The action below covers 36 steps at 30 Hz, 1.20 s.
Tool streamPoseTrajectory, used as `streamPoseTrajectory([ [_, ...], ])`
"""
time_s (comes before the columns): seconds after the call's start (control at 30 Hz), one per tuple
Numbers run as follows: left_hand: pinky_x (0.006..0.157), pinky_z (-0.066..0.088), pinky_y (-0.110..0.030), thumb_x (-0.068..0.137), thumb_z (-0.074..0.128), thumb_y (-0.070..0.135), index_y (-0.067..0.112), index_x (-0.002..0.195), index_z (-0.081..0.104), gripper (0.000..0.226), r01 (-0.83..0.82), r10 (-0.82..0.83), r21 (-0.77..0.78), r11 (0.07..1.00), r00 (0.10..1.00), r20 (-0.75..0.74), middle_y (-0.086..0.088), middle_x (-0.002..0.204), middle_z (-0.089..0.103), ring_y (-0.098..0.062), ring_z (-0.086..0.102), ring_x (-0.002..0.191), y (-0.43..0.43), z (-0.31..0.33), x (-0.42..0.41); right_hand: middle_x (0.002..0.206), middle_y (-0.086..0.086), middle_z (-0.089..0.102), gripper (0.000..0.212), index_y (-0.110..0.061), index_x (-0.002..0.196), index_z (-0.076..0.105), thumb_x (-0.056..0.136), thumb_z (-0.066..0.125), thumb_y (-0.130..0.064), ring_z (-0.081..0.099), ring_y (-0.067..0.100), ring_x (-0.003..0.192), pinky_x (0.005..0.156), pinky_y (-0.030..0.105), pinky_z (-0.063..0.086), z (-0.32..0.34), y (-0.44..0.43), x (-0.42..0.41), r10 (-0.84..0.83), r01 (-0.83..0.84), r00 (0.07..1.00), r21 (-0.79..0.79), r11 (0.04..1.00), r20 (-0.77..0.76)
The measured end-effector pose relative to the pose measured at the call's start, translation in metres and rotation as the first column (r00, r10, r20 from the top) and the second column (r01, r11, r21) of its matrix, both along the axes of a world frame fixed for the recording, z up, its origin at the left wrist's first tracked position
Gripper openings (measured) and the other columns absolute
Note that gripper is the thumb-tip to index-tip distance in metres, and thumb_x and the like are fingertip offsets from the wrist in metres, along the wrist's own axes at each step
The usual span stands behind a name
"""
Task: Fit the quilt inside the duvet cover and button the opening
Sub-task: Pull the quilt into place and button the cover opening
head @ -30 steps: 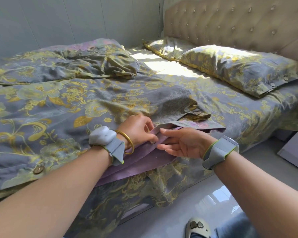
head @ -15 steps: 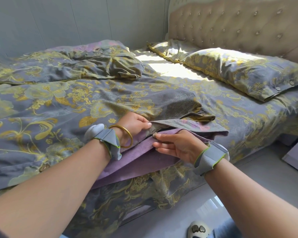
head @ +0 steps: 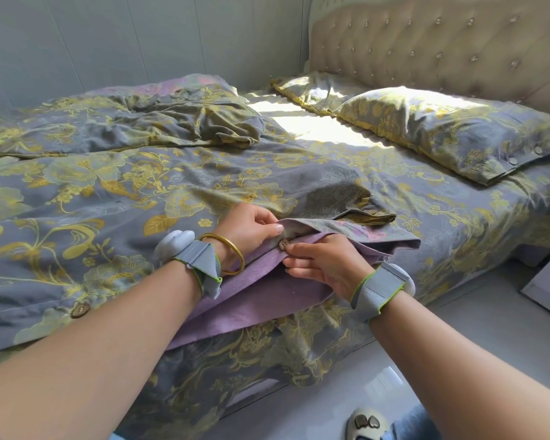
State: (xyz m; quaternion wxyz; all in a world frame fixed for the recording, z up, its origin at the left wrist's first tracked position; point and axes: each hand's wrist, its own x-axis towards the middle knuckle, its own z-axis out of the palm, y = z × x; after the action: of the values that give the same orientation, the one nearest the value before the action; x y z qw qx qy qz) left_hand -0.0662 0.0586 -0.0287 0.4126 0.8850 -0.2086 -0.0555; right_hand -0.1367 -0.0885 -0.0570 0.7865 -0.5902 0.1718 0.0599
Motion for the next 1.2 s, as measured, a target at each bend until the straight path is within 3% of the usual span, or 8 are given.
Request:
streamPoseTrajectory([
  [0.13,0.057,0.045,-0.022,0.089,0.061,0.037,0.008,0.082,0.074,0.033,-0.024,0.015,-0.089,0.996,0.996,-0.092,-0.003,0.067,0.065,-0.009,0.054,0.058,-0.001,0.003,-0.003,0.082,0.017,0.069,0.02,0.012,0.105,0.065,0.088,0.064,0.003,0.069,0.017,0.063,0.062,0.027,0.061,-0.002,0.001,0.0,0.001,-0.002,1.0,0.02,1.0,0.025],
  [0.23,0.051,0.051,-0.019,0.088,0.064,0.014,0.0,0.086,0.07,0.016,-0.04,0.0,-0.17,0.985,0.973,-0.23,-0.012,0.071,0.065,-0.012,0.058,0.054,0.001,0.0,-0.002,0.081,0.019,0.068,0.019,0.014,0.105,0.064,0.089,0.062,0.004,0.07,0.016,0.06,0.058,0.024,0.06,-0.003,0.002,-0.001,-0.005,0.003,0.999,0.034,0.999,0.041],
  [0.47,0.065,0.06,-0.034,0.08,0.07,0.012,0.013,0.078,0.07,0.002,0.028,-0.036,0.147,0.989,0.998,0.057,-0.006,0.072,0.071,-0.019,0.068,0.063,-0.006,-0.007,-0.007,0.071,0.018,0.071,0.018,0.016,0.1,0.065,0.088,0.063,0.003,0.071,0.017,0.06,0.061,0.027,0.061,-0.005,0.004,0.001,-0.032,0.037,0.998,-0.104,0.994,0.045],
  [0.67,0.079,0.052,-0.034,0.078,0.066,0.022,0.022,0.076,0.067,0.002,-0.079,-0.013,0.268,0.96,0.946,0.325,0.001,0.081,0.07,-0.021,0.065,0.084,-0.003,-0.001,-0.005,0.092,0.012,0.077,0.056,-0.003,0.098,0.074,0.083,0.065,-0.056,0.074,0.022,0.09,0.082,0.037,0.06,0.0,0.002,0.002,0.061,-0.044,0.996,-0.216,0.975,0.07],
  [0.8,0.077,0.048,-0.033,0.081,0.059,0.024,0.023,0.078,0.06,0.002,-0.035,-0.133,0.357,0.933,0.89,0.435,0.001,0.089,0.066,-0.023,0.061,0.089,-0.007,-0.008,-0.012,0.061,0.002,0.073,0.037,-0.008,0.074,0.075,0.08,0.068,-0.044,0.073,0.013,0.069,0.076,0.04,0.06,-0.016,0.004,0.009,-0.013,0.164,0.975,-0.678,0.716,0.222],
  [0.9,0.077,0.047,-0.036,0.085,0.055,0.027,0.021,0.084,0.057,0.006,-0.042,-0.201,0.412,0.91,0.825,0.528,0.002,0.094,0.061,-0.026,0.06,0.09,-0.008,-0.012,-0.013,0.057,-0.002,0.072,0.033,-0.008,0.068,0.072,0.079,0.063,-0.037,0.072,0.014,0.07,0.076,0.04,0.059,-0.018,0.005,0.013,-0.025,0.173,0.977,-0.725,0.667,0.211],
  [1.03,0.07,0.05,-0.041,0.087,0.053,0.029,0.017,0.088,0.054,0.012,-0.001,-0.327,0.465,0.885,0.709,0.625,-0.002,0.092,0.057,-0.031,0.061,0.08,-0.005,-0.013,-0.014,0.07,0.004,0.072,0.014,-0.008,0.084,0.07,0.088,0.062,-0.019,0.069,0.012,0.062,0.061,0.025,0.057,-0.015,0.009,0.012,-0.119,0.123,0.992,-0.232,0.965,0.034],
  [1.2,0.043,0.046,-0.032,0.081,0.044,0.028,0.014,0.075,0.052,0.017,0.093,-0.443,0.47,0.878,0.526,0.725,-0.002,0.074,0.053,-0.027,0.055,0.054,0.0,-0.012,-0.01,0.072,0.001,0.067,0.013,-0.013,0.081,0.066,0.091,0.063,-0.021,0.062,0.011,0.068,0.068,0.024,0.052,-0.011,0.004,0.006,-0.003,0.036,0.984,0.184,0.982,-0.177],
])
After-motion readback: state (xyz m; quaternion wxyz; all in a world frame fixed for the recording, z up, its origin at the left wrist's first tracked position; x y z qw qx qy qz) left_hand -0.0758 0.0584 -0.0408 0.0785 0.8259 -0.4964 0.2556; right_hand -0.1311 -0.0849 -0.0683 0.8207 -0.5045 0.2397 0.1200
